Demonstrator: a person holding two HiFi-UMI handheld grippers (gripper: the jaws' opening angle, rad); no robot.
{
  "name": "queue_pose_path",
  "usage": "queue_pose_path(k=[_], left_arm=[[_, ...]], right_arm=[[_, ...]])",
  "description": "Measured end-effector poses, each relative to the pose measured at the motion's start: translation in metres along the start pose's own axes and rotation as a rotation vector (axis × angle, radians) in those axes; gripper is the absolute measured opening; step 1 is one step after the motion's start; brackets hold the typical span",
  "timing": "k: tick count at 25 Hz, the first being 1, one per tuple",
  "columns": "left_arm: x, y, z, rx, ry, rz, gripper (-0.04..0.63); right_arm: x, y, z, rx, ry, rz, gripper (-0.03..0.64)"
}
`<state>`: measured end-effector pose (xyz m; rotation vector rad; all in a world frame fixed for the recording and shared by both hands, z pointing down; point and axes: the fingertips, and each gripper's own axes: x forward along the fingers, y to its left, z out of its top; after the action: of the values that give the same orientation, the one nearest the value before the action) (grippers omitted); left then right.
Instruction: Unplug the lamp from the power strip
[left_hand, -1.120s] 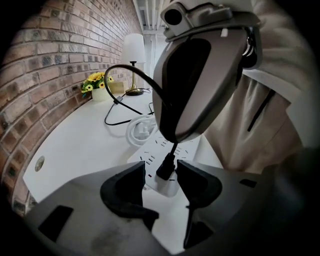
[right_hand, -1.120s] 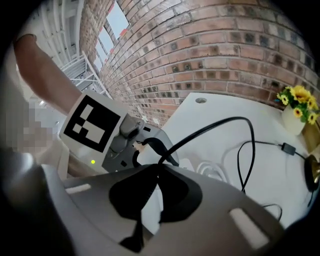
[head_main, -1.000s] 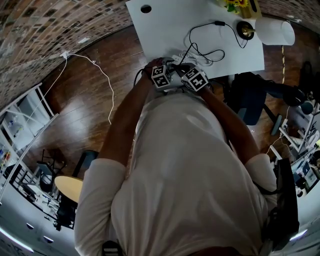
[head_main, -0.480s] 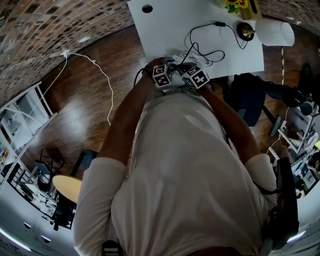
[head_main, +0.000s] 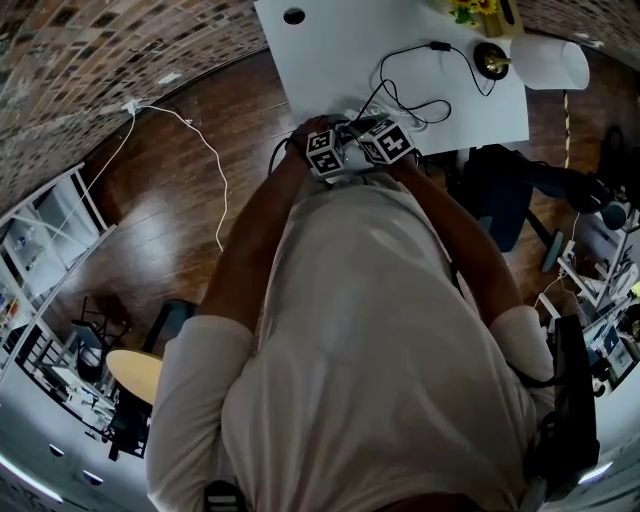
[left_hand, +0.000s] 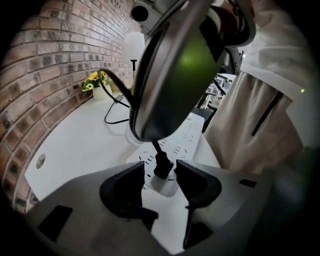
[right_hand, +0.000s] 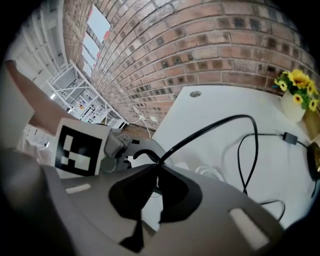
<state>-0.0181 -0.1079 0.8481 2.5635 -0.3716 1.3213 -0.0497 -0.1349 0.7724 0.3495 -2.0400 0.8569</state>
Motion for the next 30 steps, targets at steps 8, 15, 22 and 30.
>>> queue_pose_path(k=[8,15,22,30], left_arm=[[-0.001,0.003,0.001,0.009,0.002,-0.005,0.202],[-0.001,0.009,-0.001,-0.037,0.045,0.052,0.257],[-0.005,0.025,-0.001,0.008,0.094,0.125,0.311],[-0.019,0.044,-0.013,-0.028,0.166,0.208,0.282]], right_arm=[[-0.049,-0.006,0.008,-0.070,-0.063,-0.006,0.011],[-0.055,-0.016,-0.011,0.084,-0.106,0.012,0.014],[-0.059,-0.041,-0.017,0.141,-0.056,-0.005,0.015],[-0.055,-0.053,-0.017,0.228,0.002,0.064,0.018]])
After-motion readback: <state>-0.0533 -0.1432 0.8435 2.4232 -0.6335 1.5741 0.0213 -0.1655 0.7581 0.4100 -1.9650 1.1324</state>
